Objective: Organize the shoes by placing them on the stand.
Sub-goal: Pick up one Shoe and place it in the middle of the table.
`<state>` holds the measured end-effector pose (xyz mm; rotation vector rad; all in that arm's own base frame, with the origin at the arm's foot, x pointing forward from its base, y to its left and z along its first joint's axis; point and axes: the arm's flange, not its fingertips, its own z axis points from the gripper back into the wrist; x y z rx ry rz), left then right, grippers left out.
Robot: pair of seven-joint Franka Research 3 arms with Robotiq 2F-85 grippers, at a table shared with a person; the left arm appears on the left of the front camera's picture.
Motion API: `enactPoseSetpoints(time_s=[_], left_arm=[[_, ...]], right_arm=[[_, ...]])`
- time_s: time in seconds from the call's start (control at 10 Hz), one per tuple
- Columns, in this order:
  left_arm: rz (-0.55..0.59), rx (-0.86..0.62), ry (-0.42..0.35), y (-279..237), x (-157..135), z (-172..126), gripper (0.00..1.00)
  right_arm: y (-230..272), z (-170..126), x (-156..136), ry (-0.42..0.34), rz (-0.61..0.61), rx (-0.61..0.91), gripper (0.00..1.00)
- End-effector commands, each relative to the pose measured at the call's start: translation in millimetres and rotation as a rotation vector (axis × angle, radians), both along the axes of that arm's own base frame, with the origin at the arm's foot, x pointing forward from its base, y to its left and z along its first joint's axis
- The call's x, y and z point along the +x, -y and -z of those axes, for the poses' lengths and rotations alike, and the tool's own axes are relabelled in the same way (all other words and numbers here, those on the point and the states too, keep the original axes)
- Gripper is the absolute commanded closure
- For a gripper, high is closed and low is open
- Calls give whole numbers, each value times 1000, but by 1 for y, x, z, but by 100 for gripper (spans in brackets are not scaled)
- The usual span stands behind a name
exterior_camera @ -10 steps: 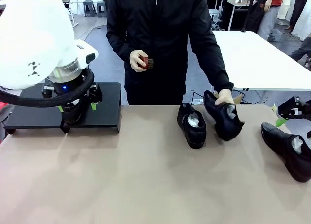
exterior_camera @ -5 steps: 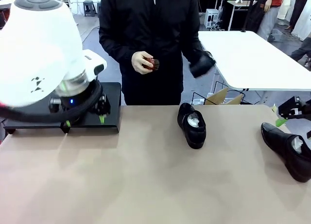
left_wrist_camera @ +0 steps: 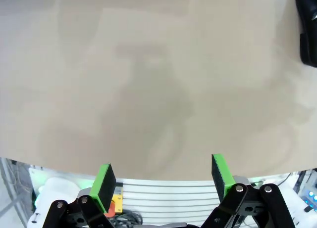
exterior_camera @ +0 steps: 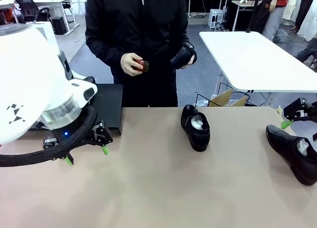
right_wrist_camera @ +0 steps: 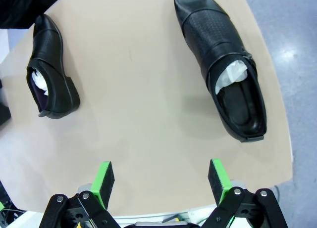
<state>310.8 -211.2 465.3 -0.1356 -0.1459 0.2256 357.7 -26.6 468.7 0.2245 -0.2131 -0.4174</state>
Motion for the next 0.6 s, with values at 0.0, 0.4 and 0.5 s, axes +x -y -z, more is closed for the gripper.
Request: enactPoseSetpoints(time_s=[0.0, 0.4, 0.5], left_arm=[[29, 26, 12, 5, 3, -10, 0], [29, 26, 12, 5, 3, -10, 0], [29, 26, 12, 5, 3, -10, 0]], right_arm=[[-28, 10, -2, 64, -34, -116, 0], [-64, 59, 14, 125, -23, -436, 0], [-65, 72, 20, 112, -4, -500, 0]])
